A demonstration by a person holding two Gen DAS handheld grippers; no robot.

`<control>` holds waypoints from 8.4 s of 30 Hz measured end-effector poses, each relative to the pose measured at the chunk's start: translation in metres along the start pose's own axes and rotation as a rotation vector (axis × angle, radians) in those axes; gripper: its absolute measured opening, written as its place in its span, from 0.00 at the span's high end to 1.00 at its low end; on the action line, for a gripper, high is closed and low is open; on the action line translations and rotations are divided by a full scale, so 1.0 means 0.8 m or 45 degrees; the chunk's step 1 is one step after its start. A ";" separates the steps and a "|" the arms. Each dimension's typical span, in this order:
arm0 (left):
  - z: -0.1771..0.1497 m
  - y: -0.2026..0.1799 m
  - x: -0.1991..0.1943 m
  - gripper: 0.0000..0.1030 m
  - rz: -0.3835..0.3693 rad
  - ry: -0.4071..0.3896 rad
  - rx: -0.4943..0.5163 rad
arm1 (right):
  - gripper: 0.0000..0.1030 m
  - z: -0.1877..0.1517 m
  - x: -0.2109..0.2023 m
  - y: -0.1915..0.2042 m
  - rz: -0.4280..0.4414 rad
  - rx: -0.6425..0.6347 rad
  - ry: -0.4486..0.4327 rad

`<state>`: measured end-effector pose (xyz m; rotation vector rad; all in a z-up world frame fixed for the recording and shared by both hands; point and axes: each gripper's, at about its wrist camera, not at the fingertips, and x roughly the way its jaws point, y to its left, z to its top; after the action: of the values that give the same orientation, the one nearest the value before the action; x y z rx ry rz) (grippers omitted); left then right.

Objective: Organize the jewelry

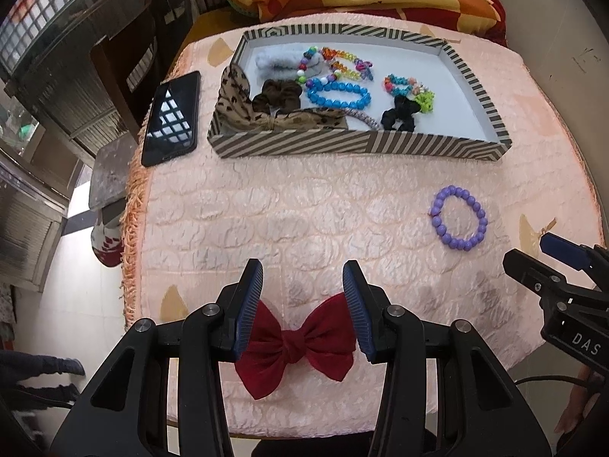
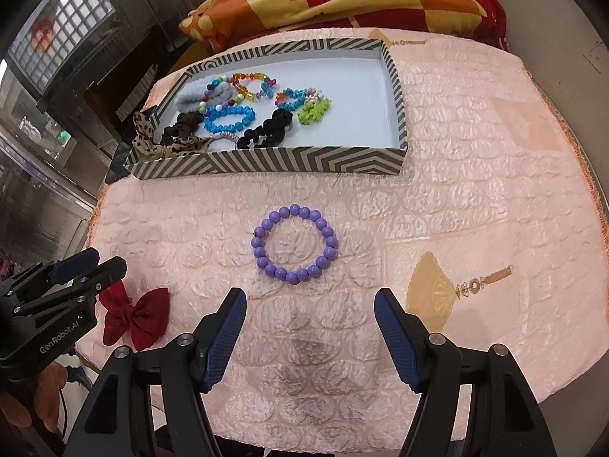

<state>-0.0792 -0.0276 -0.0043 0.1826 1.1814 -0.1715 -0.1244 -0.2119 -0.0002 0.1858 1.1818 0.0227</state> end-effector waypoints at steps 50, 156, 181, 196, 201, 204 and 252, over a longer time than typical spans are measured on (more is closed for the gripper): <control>-0.049 0.023 0.060 0.71 -0.210 0.242 0.506 | 0.73 0.043 0.089 -0.004 -0.136 -0.147 -0.002; 0.326 -0.114 0.160 0.86 -0.170 -0.004 0.375 | 0.59 0.172 0.089 -0.050 -0.028 0.176 -0.064; 0.305 -0.058 0.119 0.52 -0.156 -0.043 0.261 | 0.42 0.186 0.058 -0.043 -0.065 0.182 -0.138; 0.273 -0.004 0.086 0.52 -0.053 -0.117 0.156 | 0.39 0.194 0.062 -0.029 -0.109 0.169 -0.117; 0.265 0.001 0.081 0.52 -0.036 -0.123 0.155 | 0.37 0.193 0.060 -0.022 -0.117 0.159 -0.120; 0.259 0.002 0.078 0.52 -0.030 -0.123 0.155 | 0.37 0.191 0.058 -0.018 -0.127 0.153 -0.126; 0.103 0.030 -0.028 0.52 0.031 -0.190 -0.057 | 0.28 0.105 -0.007 0.049 -0.087 0.010 -0.214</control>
<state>-0.0081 -0.0228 0.0479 0.1421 1.0328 -0.1345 -0.0461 -0.1849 0.0422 0.1508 1.0202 -0.0566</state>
